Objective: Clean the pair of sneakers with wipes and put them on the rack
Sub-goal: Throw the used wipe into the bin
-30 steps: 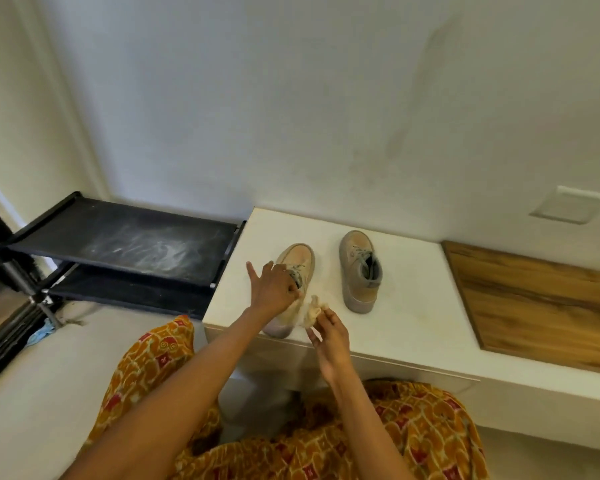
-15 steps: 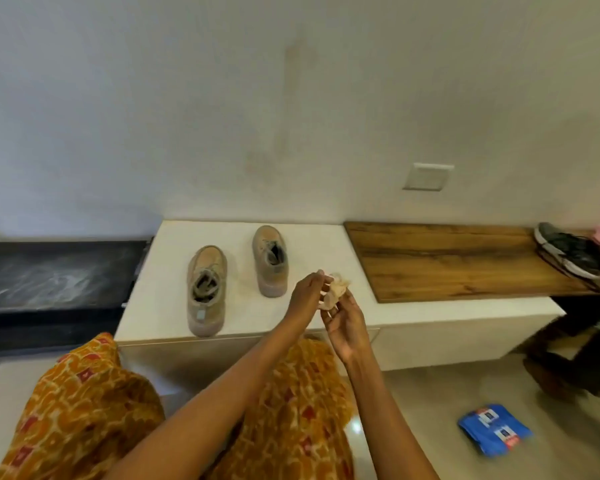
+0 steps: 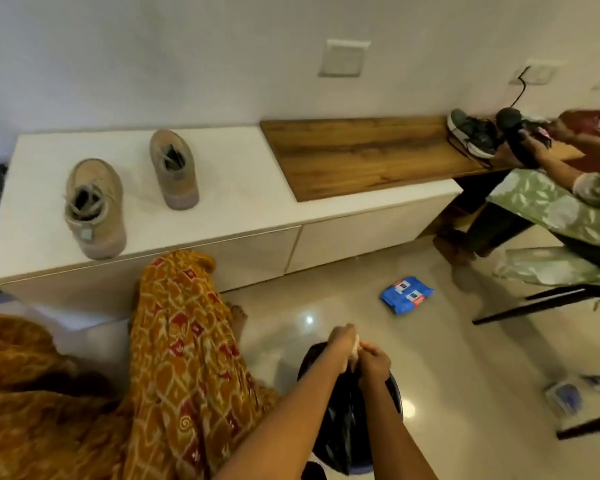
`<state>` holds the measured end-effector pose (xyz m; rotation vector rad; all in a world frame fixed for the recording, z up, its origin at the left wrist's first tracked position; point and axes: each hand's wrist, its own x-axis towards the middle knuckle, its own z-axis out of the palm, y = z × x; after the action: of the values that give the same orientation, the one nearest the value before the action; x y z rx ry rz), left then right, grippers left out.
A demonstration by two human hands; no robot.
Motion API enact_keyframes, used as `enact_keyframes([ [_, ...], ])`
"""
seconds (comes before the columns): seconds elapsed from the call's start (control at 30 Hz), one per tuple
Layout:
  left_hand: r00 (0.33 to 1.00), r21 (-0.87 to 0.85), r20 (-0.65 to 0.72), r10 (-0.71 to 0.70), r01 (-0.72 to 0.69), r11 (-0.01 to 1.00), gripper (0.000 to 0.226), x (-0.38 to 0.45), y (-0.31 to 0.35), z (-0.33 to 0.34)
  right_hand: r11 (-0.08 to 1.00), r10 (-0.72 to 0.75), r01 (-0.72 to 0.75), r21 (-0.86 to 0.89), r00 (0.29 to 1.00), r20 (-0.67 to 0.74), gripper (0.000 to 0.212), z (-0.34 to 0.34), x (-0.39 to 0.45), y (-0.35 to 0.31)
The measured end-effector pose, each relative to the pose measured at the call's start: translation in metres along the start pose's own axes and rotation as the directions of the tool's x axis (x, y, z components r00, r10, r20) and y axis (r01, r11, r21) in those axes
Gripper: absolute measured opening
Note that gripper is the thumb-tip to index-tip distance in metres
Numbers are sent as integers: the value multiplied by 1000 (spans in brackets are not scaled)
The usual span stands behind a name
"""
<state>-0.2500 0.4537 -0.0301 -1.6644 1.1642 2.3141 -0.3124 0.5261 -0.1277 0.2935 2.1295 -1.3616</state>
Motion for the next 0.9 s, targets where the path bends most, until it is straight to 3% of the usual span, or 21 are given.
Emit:
enact_keyframes([
  [0.13, 973, -16, 162, -166, 171, 985, 45, 0, -39, 19, 982, 63, -69, -177, 997, -38, 15, -29, 11, 47],
  [0.27, 976, 37, 117, -182, 179, 983, 50, 9, -53, 17, 978, 74, -84, -192, 995, -62, 17, -36, -3, 48],
  [0.37, 982, -36, 94, -165, 169, 985, 51, 21, -57, 17, 980, -9, 6, -200, 1000, -12, 14, -29, -8, 40],
  [0.5, 985, -128, 12, -173, 173, 977, 57, 34, -63, 7, 995, -83, 82, -58, 997, -6, 26, -14, -9, 33],
  [0.57, 986, -173, -5, -166, 163, 971, 59, 37, -66, 5, 998, -59, 59, -17, 998, -1, 26, -10, -7, 36],
  [0.7, 991, -256, -2, -132, 127, 958, 59, 44, -67, 7, 974, 77, -73, -216, 997, 10, 10, -9, -1, 58],
  [0.8, 988, -213, 12, -155, 154, 965, 68, 51, -73, 5, 898, 160, -198, -392, 979, -126, 20, -28, 0, 73],
  [0.9, 978, -199, 48, -202, 207, 958, 70, 59, -78, 5, 869, 212, -268, -416, 961, -176, 18, -53, 2, 82],
])
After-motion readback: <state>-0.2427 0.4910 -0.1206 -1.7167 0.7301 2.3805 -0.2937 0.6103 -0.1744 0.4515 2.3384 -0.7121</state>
